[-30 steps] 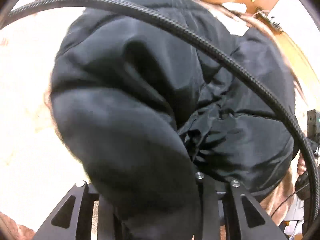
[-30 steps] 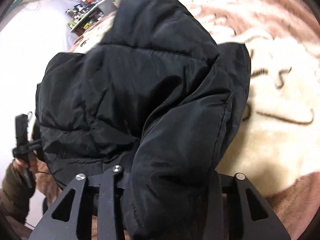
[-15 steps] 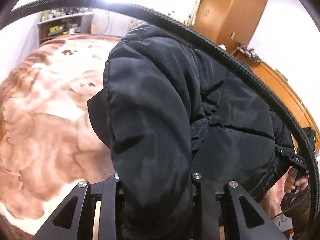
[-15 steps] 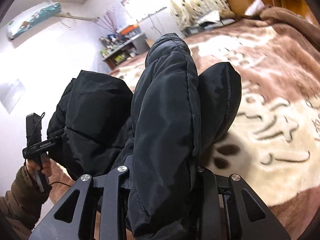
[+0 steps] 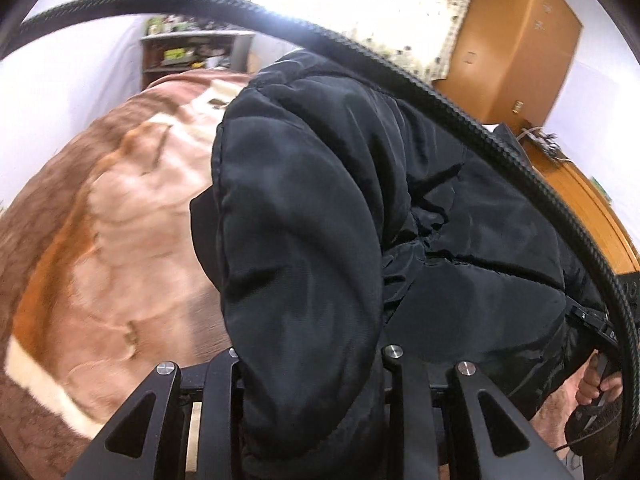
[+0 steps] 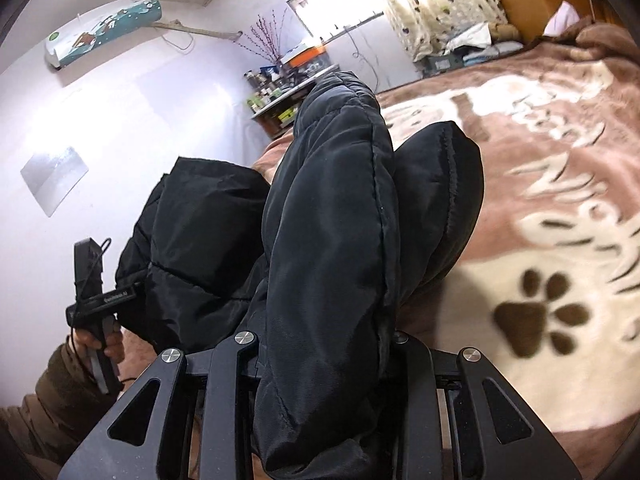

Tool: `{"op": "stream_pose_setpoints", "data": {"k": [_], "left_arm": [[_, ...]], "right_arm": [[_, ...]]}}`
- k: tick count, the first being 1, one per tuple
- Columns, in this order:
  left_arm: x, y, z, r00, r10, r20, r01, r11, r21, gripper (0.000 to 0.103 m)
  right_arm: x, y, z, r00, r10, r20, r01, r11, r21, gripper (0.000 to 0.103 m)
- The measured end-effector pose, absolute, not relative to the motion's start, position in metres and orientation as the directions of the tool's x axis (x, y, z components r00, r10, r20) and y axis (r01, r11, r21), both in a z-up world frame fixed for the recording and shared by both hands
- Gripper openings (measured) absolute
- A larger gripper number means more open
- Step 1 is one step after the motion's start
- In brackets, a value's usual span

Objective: Fold large clothes

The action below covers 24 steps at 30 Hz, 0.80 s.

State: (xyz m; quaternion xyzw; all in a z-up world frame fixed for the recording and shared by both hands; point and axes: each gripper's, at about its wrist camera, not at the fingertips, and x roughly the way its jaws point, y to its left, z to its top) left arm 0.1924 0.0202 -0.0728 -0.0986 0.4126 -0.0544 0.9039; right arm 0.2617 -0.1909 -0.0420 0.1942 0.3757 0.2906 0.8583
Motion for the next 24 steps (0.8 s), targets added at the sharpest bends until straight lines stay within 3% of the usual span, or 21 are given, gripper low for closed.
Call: {"op": "stream_pose_setpoints", "data": {"k": [8, 12, 24], "left_arm": [[0.178, 0.078, -0.118, 0.597, -0.136, -0.791, -0.090, 0.968, -0.234, 0.030], [0.173, 0.089, -0.132, 0.573, -0.131, -0.809, -0.119, 0.963, -0.241, 0.032], [0.190, 0.088, -0.142, 0.537, -0.094, -0.838, -0.131, 0.972, -0.193, 0.056]], "right_arm": [[0.254, -0.170, -0.083, 0.526, 0.632, -0.570, -0.289, 0.762, 0.579, 0.030], [0.249, -0.177, -0.099, 0.525, 0.572, -0.630, -0.256, 0.813, 0.524, 0.030], [0.240, -0.183, -0.119, 0.516, 0.492, -0.701, -0.221, 0.867, 0.446, 0.047]]}}
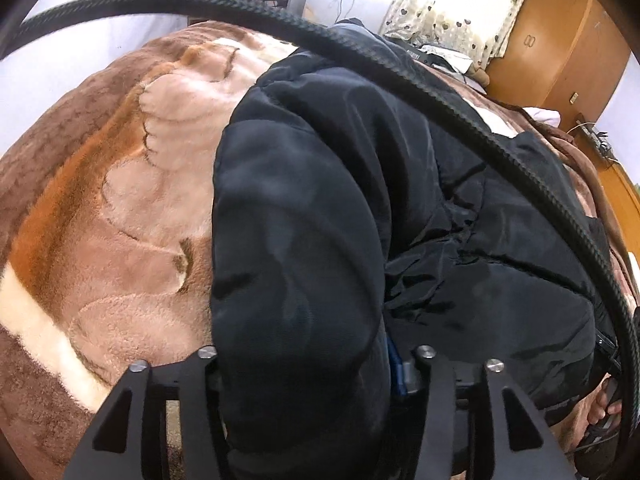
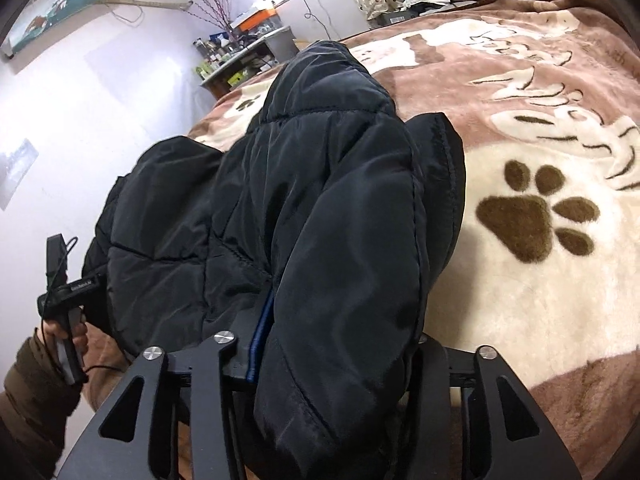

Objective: Fold large clothes
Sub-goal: 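Lay the folded jacket down and open both tools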

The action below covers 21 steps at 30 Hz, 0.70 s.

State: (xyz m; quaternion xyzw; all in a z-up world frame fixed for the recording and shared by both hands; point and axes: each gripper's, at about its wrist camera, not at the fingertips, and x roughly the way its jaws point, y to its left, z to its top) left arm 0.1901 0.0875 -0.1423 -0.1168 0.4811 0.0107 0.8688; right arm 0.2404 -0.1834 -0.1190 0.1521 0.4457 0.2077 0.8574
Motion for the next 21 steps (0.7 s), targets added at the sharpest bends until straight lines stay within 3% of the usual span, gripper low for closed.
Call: {"op": "stream_pose_setpoints", "data": {"k": [4, 10, 14, 21], "left_arm": [[0.188, 0.090, -0.145, 0.535, -0.101, -0.839, -0.143, 0.968, -0.208, 0.065], [0.188, 0.104, -0.145, 0.537, -0.110, -0.836, -0.168, 0.958, -0.233, 0.068], [0.183, 0.110, -0.141, 0.544, -0.075, -0.836, -0.185, 0.961, -0.206, 0.074], [0.164, 0.111, -0.098, 0.606, -0.042, -0.794, -0.212, 0.954, -0.212, 0.085]], "right_arm": [[0.238, -0.181, -0.116, 0.511, 0.462, -0.725, -0.213, 0.885, 0.414, 0.057], [0.233, -0.176, -0.107, 0.540, 0.369, -0.757, -0.192, 0.929, 0.316, 0.074], [0.227, -0.173, -0.093, 0.576, 0.278, -0.769, -0.171, 0.961, 0.220, 0.079], [0.209, -0.161, -0.062, 0.637, 0.166, -0.753, -0.163, 0.984, 0.079, 0.079]]}}
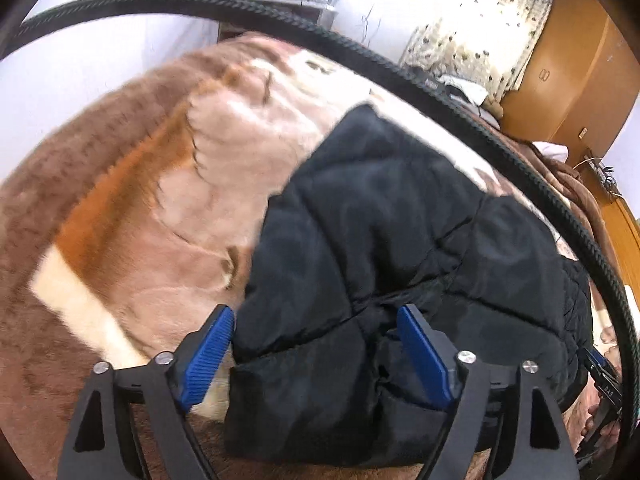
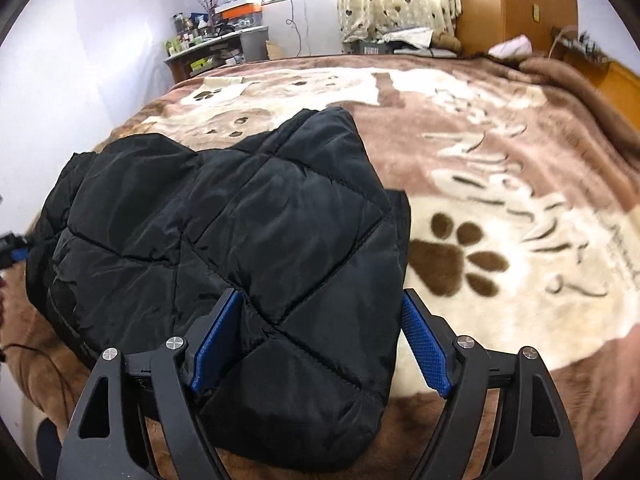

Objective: Fold large clothes

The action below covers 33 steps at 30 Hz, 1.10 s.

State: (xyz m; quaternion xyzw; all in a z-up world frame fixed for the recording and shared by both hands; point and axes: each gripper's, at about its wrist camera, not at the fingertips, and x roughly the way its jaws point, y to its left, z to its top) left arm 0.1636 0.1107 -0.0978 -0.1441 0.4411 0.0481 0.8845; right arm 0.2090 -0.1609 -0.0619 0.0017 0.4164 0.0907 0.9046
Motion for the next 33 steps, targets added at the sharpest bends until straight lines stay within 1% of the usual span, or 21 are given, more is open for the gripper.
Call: {"op": "stream_pose_setpoints", "data": {"k": [3, 5, 8, 10, 12, 13, 16, 19, 23, 24, 28, 30, 33], "left_arm": [[0.151, 0.107, -0.079, 0.612, -0.032, -0.790, -0.218, 0.954, -0.207, 0.086], [0.142, 0.103, -0.066, 0.620, -0.030, -0.784, -0.208, 0.957, -0.201, 0.086], [0.126, 0.086, -0.054, 0.619, -0.031, -0.785, -0.190, 0.964, -0.188, 0.089], [0.114, 0.070, -0.053, 0.613, -0.009, -0.790, -0.177, 0.973, -0.149, 0.090], [0.101, 0.058, -0.051, 0.622, -0.013, -0.783, -0.171, 0.974, -0.151, 0.090], [0.093, 0.050, -0.051, 0.620, -0.034, -0.784, -0.161, 0.972, -0.169, 0.090], [0.073, 0.025, -0.049, 0.626, -0.011, -0.780, -0.159, 0.977, -0.141, 0.091], [0.055, 0.005, -0.052, 0.624, -0.017, -0.781, -0.156, 0.977, -0.147, 0.091], [0.037, -0.019, -0.054, 0.618, 0.047, -0.785, -0.154, 0.986, -0.062, 0.091], [0.034, -0.023, -0.055, 0.616, 0.063, -0.785, -0.160, 0.986, -0.047, 0.091], [0.020, -0.031, -0.055, 0.623, 0.063, -0.779, -0.175, 0.983, -0.061, 0.091], [0.014, -0.036, -0.053, 0.629, 0.095, -0.771, -0.189, 0.981, -0.033, 0.091], [0.007, -0.041, -0.050, 0.642, 0.103, -0.760, -0.186, 0.982, -0.024, 0.091]], "right_arm": [[0.198, -0.159, -0.047, 0.677, 0.114, -0.727, -0.126, 0.991, 0.039, 0.079], [0.191, -0.157, -0.036, 0.689, 0.108, -0.716, -0.114, 0.993, 0.039, 0.079], [0.178, -0.150, -0.023, 0.701, 0.101, -0.706, -0.114, 0.993, 0.030, 0.079], [0.164, -0.141, -0.016, 0.701, 0.106, -0.706, -0.127, 0.992, 0.023, 0.079], [0.154, -0.134, -0.013, 0.695, 0.113, -0.710, -0.138, 0.990, 0.023, 0.079], [0.146, -0.129, -0.012, 0.694, 0.117, -0.710, -0.143, 0.989, 0.023, 0.079], [0.130, -0.119, -0.014, 0.679, 0.122, -0.724, -0.135, 0.990, 0.040, 0.079], [0.118, -0.113, -0.017, 0.656, 0.123, -0.744, -0.117, 0.991, 0.061, 0.079], [0.102, -0.106, -0.015, 0.653, 0.127, -0.746, -0.110, 0.991, 0.073, 0.079], [0.097, -0.104, -0.014, 0.655, 0.126, -0.745, -0.110, 0.991, 0.070, 0.079], [0.083, -0.100, -0.012, 0.649, 0.103, -0.753, -0.098, 0.994, 0.051, 0.079], [0.076, -0.098, -0.011, 0.654, 0.096, -0.750, -0.097, 0.994, 0.043, 0.079], [0.068, -0.096, -0.010, 0.658, 0.092, -0.748, -0.099, 0.994, 0.035, 0.079]]}}
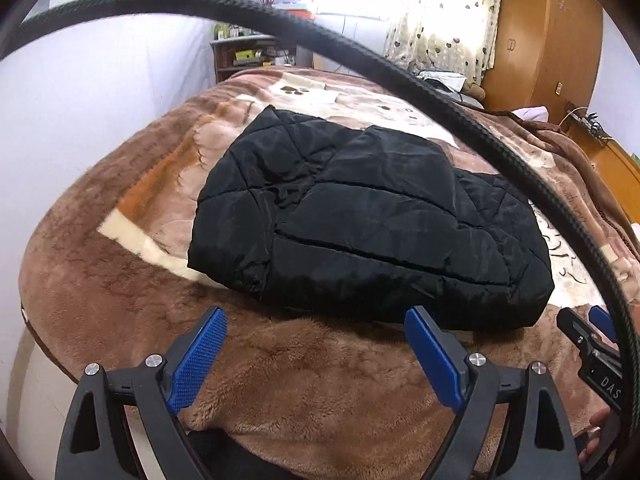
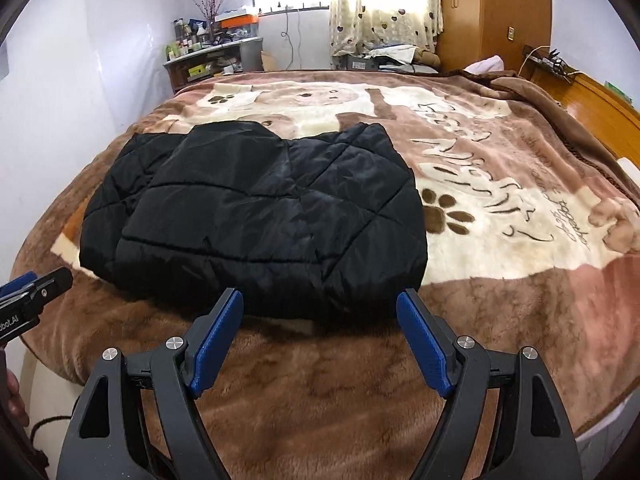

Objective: Fold large clothes

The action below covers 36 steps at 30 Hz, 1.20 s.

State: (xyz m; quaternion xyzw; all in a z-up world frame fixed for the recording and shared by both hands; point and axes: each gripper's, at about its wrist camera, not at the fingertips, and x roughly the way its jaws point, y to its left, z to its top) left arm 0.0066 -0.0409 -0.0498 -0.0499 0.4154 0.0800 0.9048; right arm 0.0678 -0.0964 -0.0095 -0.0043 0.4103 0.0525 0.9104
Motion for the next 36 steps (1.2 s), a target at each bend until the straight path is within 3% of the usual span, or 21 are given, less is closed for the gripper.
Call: {"op": "stream_pose_setpoints", "data": {"k": [36], "left_arm": [[-0.026, -0.074, -0.044, 0.671, 0.147, -0.726, -0.159, 0.986, 0.053, 0.091]], "right_arm": [[0.040, -0.093, -0.013, 0.656, 0.098, -0.749, -0.093, 0.994, 0.049, 0.079]]}}
